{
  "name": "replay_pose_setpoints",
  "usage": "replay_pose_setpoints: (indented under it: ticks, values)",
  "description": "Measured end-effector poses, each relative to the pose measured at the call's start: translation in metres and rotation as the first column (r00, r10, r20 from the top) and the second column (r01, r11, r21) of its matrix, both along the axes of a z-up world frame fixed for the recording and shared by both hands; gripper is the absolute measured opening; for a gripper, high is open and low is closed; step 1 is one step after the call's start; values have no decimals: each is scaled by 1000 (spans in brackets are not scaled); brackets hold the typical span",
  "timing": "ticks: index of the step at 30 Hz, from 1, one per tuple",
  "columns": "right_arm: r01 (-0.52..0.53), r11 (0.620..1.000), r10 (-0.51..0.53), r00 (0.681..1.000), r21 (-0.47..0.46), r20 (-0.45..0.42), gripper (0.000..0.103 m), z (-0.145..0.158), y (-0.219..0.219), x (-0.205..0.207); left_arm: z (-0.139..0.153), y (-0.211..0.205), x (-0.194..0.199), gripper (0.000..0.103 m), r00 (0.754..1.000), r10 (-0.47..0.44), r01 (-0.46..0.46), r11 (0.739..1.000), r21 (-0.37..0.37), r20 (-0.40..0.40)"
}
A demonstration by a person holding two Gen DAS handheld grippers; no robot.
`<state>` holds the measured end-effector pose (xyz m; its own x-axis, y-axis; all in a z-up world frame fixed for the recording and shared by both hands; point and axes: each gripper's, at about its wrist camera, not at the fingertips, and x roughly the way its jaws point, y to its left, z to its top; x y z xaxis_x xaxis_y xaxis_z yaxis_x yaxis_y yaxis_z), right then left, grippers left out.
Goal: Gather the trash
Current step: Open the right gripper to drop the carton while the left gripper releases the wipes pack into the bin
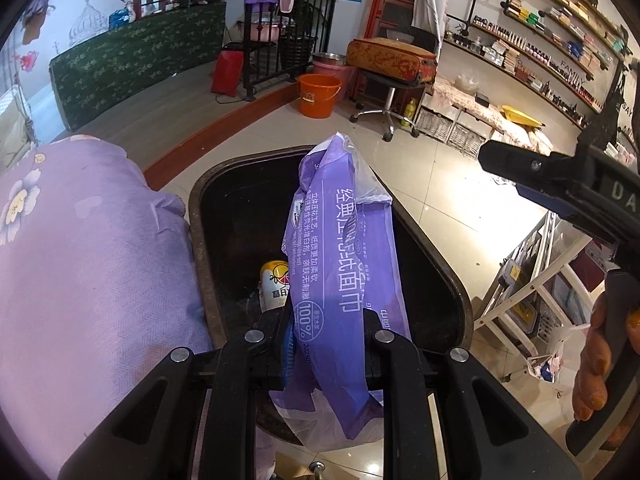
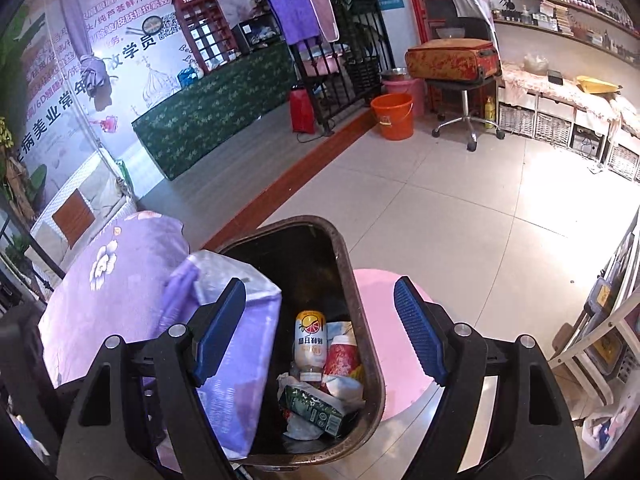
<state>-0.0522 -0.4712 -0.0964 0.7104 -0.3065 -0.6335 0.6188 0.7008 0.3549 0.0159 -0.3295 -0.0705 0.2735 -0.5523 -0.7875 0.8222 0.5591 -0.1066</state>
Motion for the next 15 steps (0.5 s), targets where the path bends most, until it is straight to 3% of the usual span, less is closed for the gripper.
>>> replay_pose_setpoints:
  ticks: [2,5,7,8,9,12,15]
  values:
    - [2,1000,-2,1000,2,5,77,1,-1,-2,-1,-2,0,19,1000,-6,6,1000,11,4]
    - [8,1000,-8,1000,0,9,77,2,-2,-4,-3,-5,0,27,999,-32,32,999,23,-4]
    - [11,1000,-11,1000,1,12,77,2,-2,-6,-2,-7,-2,48,999,-37,37,999,25,3]
    - [15,1000,-15,1000,0,15,77,2,-2,-7,-1,-5,-2,65,999,-34,33,999,18,11]
    - [18,1000,-18,1000,-1,18,77,2,-2,-8,1,-3,-3,75,999,-31,31,1000,3,15]
    - [30,1000,-29,999,-3,24,78,1,-4,-13,5,3,-7,86,999,-33,34,999,-21,24]
    - [46,999,-45,998,-7,37,88,3,-6,-17,10,11,-9,94,999,-21,22,999,-43,36]
